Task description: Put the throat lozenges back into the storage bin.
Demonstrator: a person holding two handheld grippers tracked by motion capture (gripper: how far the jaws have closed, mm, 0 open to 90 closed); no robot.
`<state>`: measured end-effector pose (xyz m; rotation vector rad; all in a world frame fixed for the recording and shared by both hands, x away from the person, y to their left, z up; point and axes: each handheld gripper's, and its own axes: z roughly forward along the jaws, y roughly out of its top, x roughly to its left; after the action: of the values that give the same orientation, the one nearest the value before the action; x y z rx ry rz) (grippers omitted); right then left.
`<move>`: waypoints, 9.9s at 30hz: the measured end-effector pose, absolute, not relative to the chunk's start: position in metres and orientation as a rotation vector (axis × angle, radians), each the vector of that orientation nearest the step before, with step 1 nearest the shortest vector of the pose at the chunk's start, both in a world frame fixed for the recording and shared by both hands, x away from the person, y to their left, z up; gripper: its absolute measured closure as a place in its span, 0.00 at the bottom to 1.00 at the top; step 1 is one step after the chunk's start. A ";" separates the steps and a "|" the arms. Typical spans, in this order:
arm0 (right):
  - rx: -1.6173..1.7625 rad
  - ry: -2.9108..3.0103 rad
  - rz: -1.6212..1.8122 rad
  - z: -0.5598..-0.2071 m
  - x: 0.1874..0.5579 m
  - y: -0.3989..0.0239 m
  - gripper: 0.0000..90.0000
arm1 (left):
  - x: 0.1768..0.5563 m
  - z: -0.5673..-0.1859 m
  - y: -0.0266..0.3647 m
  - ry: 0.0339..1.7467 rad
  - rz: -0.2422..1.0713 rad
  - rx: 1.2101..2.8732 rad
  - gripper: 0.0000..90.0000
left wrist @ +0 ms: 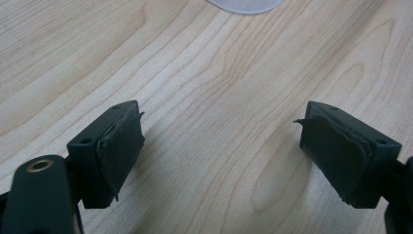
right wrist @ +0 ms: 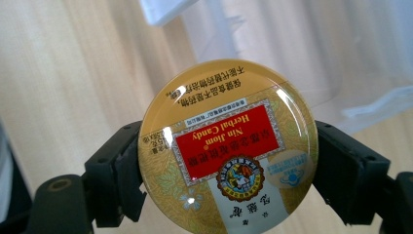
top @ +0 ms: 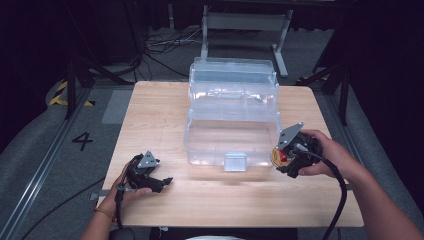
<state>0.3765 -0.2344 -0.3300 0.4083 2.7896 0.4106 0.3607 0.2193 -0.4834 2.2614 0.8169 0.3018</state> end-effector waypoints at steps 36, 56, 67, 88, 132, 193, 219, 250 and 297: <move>0.494 2.813 0.404 -0.347 0.472 -0.211 0.23 | 0.362 -0.484 0.219 0.816 0.299 2.262 0.17; 0.481 2.889 0.334 -0.371 0.473 -0.214 0.23 | 0.362 -0.484 0.219 0.815 0.299 2.263 0.17; 0.499 2.903 0.310 -0.379 0.475 -0.221 0.22 | 0.362 -0.484 0.219 0.814 0.300 2.263 0.17; 0.560 2.903 0.341 -0.380 0.475 -0.221 0.22 | 0.362 -0.484 0.219 0.814 0.300 2.262 0.17; 0.662 2.628 0.828 -0.336 0.452 -0.252 0.31 | 0.354 -0.438 0.197 0.711 0.403 2.211 0.32; 0.415 2.608 0.683 -0.296 0.565 -0.189 0.85 | 0.416 -0.402 0.071 0.394 0.255 2.648 0.82; 0.164 2.670 0.549 -0.285 0.550 -0.176 0.99 | 0.414 -0.403 0.070 0.457 0.244 2.626 0.80; 0.167 2.683 0.591 -0.280 0.532 -0.177 0.99 | 0.412 -0.405 0.072 0.471 0.251 2.590 0.78; 0.098 2.674 0.710 -0.284 0.488 -0.187 0.98 | 0.410 -0.406 0.071 0.469 0.283 2.580 0.77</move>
<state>0.4875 -0.1867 -0.2838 0.0979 2.6744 0.7100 0.4101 0.0713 -0.4058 2.5801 0.4691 0.2829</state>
